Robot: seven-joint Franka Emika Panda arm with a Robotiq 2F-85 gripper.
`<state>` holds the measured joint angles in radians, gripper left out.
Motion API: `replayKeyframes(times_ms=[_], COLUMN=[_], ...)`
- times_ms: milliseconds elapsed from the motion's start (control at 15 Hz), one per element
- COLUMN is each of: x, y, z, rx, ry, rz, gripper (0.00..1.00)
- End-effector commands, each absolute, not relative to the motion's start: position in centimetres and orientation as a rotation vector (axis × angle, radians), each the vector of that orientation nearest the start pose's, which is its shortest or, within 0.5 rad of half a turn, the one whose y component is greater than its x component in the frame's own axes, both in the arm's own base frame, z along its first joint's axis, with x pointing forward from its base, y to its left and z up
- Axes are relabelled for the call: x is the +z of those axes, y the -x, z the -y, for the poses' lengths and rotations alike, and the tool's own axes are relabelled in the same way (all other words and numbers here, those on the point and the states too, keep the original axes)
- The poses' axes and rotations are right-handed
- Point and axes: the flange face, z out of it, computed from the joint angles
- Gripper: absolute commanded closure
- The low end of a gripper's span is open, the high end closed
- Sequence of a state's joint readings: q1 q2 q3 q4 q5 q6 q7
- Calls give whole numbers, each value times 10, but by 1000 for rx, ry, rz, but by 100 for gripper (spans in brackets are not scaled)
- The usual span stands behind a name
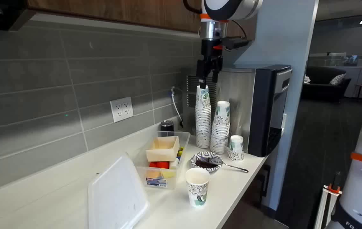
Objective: Open the left upper cabinet door then close it.
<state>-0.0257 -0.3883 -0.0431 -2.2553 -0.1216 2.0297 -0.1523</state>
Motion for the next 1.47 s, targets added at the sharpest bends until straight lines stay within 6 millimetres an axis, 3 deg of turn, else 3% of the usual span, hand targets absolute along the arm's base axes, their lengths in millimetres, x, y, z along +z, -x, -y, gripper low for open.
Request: replayKeyframes(times_ms=[0,400,733,1133,1400], x=[533,534,547,612,664], y=[-451,-451,-432,-391,-358], z=[40,40,9,-34,-44], rx=[-246,-248,-310,-645,-897], ry=[3239,3239,3311,3418,3438], rz=[211,211,152,-52,-228], gripper=[0,0,0,0,0])
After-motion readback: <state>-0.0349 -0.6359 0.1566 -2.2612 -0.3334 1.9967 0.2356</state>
